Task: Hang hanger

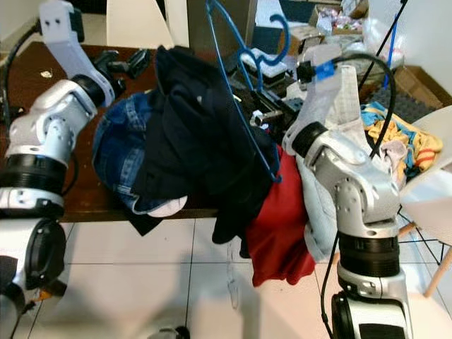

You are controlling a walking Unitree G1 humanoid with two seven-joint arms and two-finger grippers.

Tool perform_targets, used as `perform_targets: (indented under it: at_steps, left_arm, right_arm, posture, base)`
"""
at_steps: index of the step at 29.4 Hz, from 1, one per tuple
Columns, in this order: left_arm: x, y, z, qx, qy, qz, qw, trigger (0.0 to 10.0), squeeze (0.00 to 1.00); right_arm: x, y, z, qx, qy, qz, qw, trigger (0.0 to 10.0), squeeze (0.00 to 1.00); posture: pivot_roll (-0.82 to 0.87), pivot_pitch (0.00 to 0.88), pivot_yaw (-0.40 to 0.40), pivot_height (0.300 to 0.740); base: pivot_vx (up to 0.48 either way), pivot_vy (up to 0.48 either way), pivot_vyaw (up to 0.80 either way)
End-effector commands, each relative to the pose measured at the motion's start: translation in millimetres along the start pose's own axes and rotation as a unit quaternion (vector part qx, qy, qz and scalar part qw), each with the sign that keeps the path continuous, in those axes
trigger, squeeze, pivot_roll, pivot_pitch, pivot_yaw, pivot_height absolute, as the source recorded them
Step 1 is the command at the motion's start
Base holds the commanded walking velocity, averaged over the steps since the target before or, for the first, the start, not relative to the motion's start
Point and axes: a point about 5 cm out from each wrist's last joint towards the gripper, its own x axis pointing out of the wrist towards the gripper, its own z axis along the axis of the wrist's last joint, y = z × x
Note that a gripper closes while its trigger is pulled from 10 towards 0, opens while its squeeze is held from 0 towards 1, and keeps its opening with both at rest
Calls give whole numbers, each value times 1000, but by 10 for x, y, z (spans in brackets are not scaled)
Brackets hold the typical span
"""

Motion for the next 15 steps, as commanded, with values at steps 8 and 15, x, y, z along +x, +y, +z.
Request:
perform_targets:
  at_steps: [8, 15]
  left_arm:
    - [93, -35, 114, 10, 9, -23, 1000, 10000, 0]
    - [199, -211, 276, 13, -5, -79, 997, 10000, 0]
  right_arm:
    - [-84, 12, -21, 3, 15, -4, 1000, 10000, 0]
    - [-119, 8, -23, 4, 21, -11, 1000, 10000, 0]
  posture:
    - [69, 275, -64, 740]
    - [61, 281, -53, 740]
  base:
    - [0, 0, 0]
    - [0, 0, 0]
